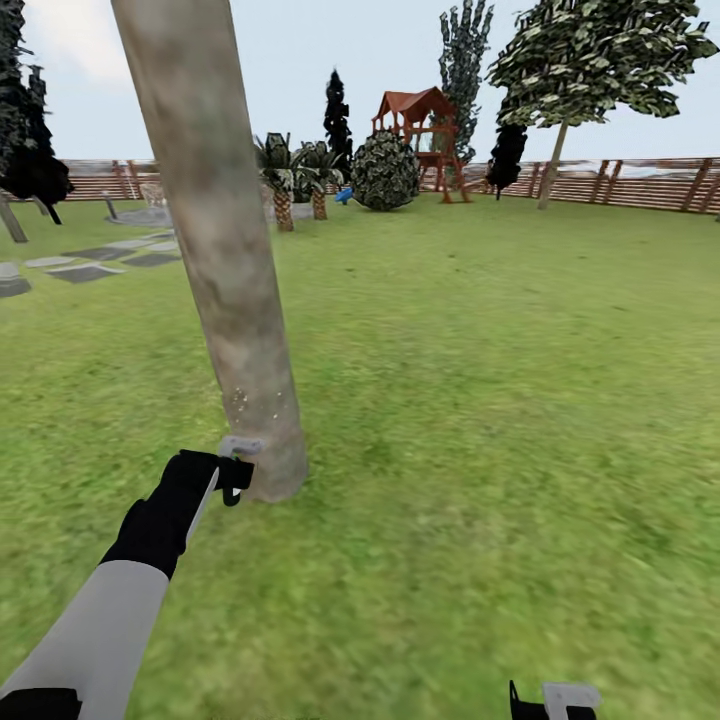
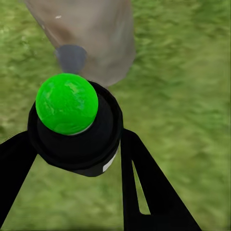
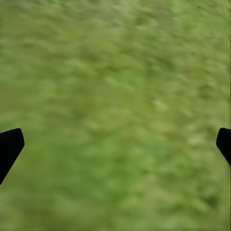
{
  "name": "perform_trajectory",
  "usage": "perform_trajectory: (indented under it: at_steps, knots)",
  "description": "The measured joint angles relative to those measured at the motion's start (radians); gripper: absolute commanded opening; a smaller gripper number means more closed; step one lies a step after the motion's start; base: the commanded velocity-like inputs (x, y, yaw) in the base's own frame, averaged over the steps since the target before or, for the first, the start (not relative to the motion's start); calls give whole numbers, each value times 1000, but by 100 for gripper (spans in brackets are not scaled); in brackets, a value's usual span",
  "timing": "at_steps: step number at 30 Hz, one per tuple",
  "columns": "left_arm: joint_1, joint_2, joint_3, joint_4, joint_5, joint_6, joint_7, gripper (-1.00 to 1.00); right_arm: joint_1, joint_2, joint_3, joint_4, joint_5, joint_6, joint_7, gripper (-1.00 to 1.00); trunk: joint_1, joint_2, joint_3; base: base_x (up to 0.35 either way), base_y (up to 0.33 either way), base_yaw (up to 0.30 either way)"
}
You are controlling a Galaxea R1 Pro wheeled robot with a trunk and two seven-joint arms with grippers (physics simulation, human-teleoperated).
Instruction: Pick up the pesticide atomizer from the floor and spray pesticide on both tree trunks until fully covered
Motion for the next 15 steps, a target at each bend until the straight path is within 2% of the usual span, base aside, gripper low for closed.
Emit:
perform_trajectory:
  at_steps: [4,8,9,10,11,13,15]
  knots:
    - [0,0,0,0,0,0,0,-100,0,0,0,0,0,0,0,100,0,0,0,35,-270,275]
    - [1,3,6,1,-6,0,11,-100,0,0,0,0,0,0,0,100,0,0,0,203,-212,71]
    - [2,5,18,1,-7,-1,19,-100,0,0,0,0,0,0,0,100,0,0,0,233,-193,13]
    - [2,9,49,1,-12,-2,29,-100,0,0,0,0,0,0,0,100,0,0,0,238,-191,4]
    - [3,13,97,1,-15,-5,34,-100,0,1,0,0,0,0,0,100,0,0,0,239,-190,2]
    - [4,12,113,2,-4,-7,37,-100,0,1,0,0,0,0,0,100,0,0,0,238,-190,1]
    - [3,2,108,8,2,-8,39,-100,0,0,0,0,0,0,0,100,0,0,0,226,-198,13]
